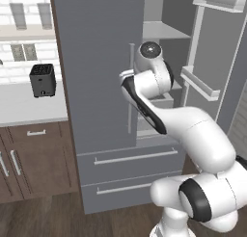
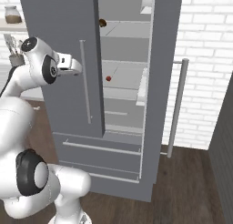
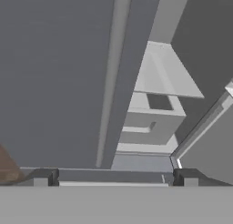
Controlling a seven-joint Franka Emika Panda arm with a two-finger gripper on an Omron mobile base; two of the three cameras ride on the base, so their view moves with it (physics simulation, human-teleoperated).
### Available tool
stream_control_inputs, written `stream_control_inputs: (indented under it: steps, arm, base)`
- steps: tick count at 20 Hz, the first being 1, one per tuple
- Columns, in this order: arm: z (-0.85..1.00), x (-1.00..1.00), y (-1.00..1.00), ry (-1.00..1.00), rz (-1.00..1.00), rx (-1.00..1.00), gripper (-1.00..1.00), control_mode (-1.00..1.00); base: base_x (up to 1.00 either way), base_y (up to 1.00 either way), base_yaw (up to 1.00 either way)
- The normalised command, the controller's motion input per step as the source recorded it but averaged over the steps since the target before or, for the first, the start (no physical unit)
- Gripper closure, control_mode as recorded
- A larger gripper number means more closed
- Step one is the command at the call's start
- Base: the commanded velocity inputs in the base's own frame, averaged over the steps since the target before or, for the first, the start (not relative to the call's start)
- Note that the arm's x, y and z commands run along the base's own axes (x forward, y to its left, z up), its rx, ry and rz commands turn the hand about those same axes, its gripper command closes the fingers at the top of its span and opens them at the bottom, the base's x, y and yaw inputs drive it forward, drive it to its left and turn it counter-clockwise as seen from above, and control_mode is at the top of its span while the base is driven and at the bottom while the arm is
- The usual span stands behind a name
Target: Take the strawberry from the fridge and place it on top of the pancake, located on the dining counter.
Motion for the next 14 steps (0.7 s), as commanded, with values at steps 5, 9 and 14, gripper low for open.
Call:
stream_control_inputs:
  steps: [5,9,14]
  arm:
    - [0.00,0.57,0.00,-0.07,0.01,0.00,-1.00,-1.00]
    - [0.00,0.64,0.00,0.00,0.04,0.02,-1.00,-1.00]
    - [0.00,0.63,0.00,0.00,0.04,0.02,-1.00,-1.00]
  base:
    - [0.00,0.00,0.00]
    - [0.00,0.00,0.00]
    - [0.00,0.00,0.00]
